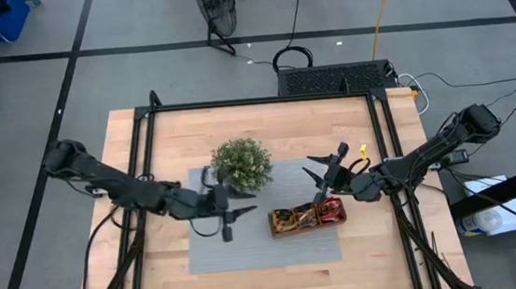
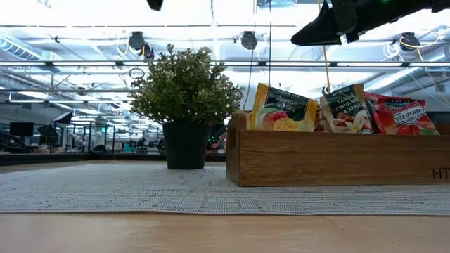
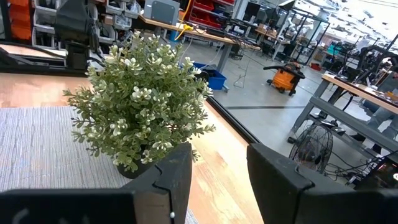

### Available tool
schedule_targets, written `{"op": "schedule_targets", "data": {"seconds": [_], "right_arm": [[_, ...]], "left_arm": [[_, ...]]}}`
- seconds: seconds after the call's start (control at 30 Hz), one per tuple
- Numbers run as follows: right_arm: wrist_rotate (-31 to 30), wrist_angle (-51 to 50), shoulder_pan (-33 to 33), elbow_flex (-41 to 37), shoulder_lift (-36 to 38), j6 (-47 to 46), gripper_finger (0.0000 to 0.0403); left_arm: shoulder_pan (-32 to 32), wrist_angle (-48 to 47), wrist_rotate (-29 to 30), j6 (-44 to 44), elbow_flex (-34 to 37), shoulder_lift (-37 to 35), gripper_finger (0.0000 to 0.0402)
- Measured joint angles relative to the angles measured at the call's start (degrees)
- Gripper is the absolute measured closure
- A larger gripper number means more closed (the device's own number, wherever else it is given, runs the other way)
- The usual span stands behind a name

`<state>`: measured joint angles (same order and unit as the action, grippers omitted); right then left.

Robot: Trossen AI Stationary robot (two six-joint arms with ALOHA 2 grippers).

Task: Pick & Place Tea
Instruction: Return to Home Position

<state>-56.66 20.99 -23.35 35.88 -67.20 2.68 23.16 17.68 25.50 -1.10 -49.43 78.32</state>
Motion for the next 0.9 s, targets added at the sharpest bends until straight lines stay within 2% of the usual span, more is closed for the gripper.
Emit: {"op": "schedule_targets", "data": {"seconds": [0.23, 0.53, 0.8, 0.9], "right_arm": [[0.0, 0.0, 0.0, 0.0, 0.0, 0.0, 0.0264], [0.0, 0.6, 0.0, 0.0, 0.0, 0.0, 0.0264], [0.0, 0.6, 0.0, 0.0, 0.0, -0.1, 0.0264], [0.0, 0.6, 0.0, 0.0, 0.0, -0.1, 0.0264]], "left_arm": [[-0.2, -3.7, 0.0, 1.0, 0.0, -9.1, 0.0275], [-0.4, -20.9, 1.3, -2.8, 0.0, -17.6, 0.0275], [-0.4, -23.7, 1.5, -2.1, 0.0, -18.9, 0.0275], [-0.4, -26.0, 1.5, 0.6, 0.0, -18.9, 0.0275]]}}
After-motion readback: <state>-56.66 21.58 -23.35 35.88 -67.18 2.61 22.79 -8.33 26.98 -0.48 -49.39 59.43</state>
